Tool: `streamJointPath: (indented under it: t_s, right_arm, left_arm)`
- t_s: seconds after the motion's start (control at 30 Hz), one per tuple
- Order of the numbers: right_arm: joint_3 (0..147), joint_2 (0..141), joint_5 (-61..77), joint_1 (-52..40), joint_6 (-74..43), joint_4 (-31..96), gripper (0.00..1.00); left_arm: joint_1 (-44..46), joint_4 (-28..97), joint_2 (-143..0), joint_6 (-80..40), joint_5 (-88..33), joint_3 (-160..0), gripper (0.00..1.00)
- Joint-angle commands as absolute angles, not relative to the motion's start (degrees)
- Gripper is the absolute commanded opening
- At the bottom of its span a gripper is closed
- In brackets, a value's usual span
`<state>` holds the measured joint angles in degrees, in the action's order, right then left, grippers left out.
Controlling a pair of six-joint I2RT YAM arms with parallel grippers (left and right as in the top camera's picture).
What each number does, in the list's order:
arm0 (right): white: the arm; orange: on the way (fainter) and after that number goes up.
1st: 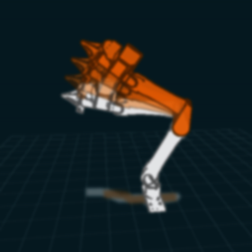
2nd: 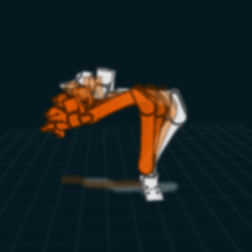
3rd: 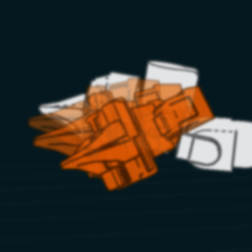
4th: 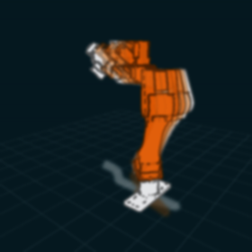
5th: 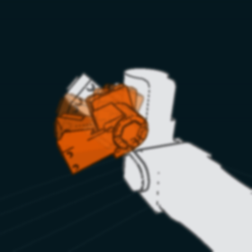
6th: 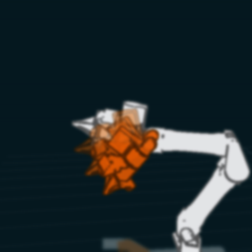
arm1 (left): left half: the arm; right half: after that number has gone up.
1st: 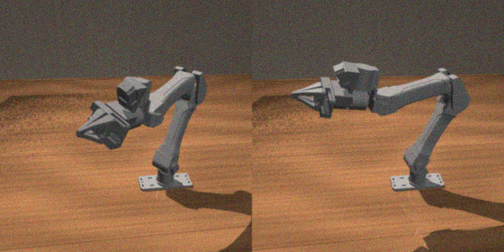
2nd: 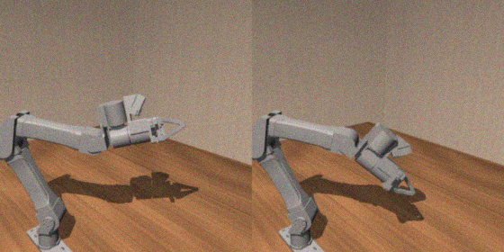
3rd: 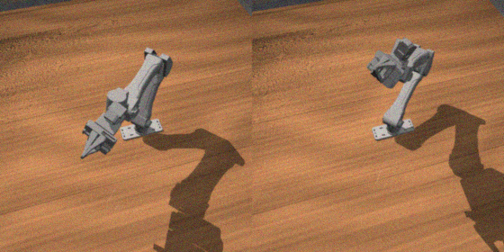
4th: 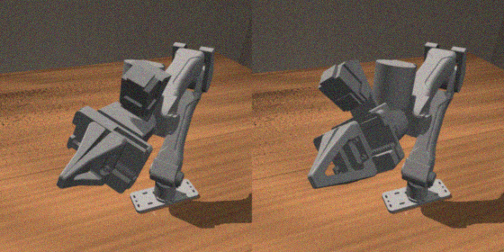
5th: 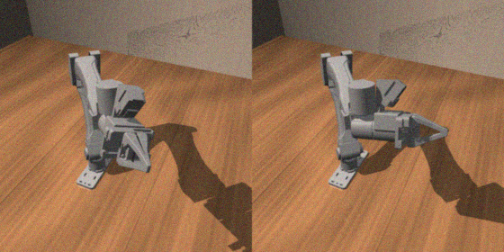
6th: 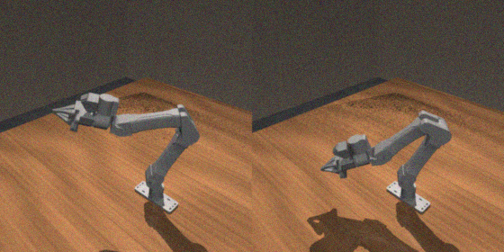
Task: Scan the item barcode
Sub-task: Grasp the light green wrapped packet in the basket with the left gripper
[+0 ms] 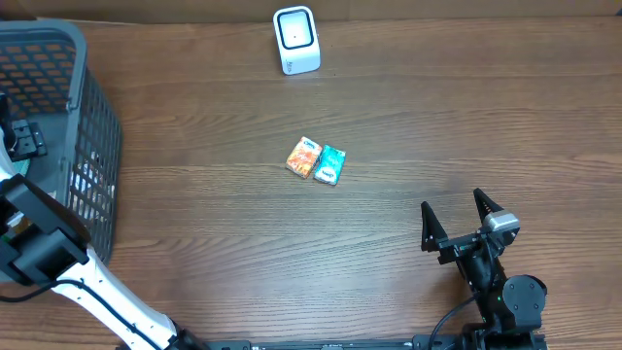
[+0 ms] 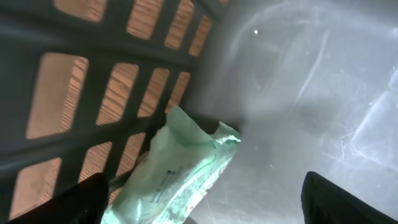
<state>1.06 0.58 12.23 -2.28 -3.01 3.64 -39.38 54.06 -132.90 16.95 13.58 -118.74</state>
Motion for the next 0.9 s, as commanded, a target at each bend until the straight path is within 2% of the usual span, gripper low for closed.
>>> streamJointPath:
  t_s: [0.0, 0.1, 0.33, 0.53, 0.6, 0.63, 0.73, 0.77, 0.87]
  right_arm:
    - [0.43, 0.16, 12.56, -2.52, -3.22, 3.33, 1.0]
    - [0.45, 0.16, 12.53, -2.52, -3.22, 3.33, 1.0]
    - [0.45, 0.16, 12.53, -2.52, -3.22, 3.33, 1.0]
    - [0.45, 0.16, 12.53, -2.52, -3.22, 3.33, 1.0]
    - [0.45, 0.16, 12.53, -2.52, -3.22, 3.36, 1.0]
    - [0.45, 0.16, 12.53, -2.52, -3.22, 3.33, 1.0]
    - [0.43, 0.16, 12.53, -2.52, -3.22, 3.33, 1.0]
    - [0.45, 0.16, 12.53, -2.52, -3.22, 3.33, 1.0]
    - [0.45, 0.16, 12.53, -2.52, -3.22, 3.36, 1.0]
  left_arm:
    - [-40.82, 53.1, -133.78, 18.02, 14.02, -118.96, 0.84]
    - [-40.97, 52.97, -133.84, 18.04, 12.01, -118.34, 0.79]
    - [-40.95, 48.93, -133.84, 18.06, 12.08, -111.87, 0.78]
    - [-40.91, 46.68, -133.86, 18.06, 12.16, -107.04, 0.7]
    - [-40.91, 46.57, -133.84, 18.04, 12.16, -106.98, 0.62]
    - [-40.91, 46.35, -133.84, 18.04, 12.19, -106.98, 0.54]
    - [-40.77, 46.15, -133.84, 18.04, 12.21, -107.04, 0.17]
    - [-40.73, 46.19, -133.84, 18.02, 12.19, -107.09, 0.09]
    - [-40.38, 46.54, -133.8, 18.0, 12.47, -107.11, 0.04]
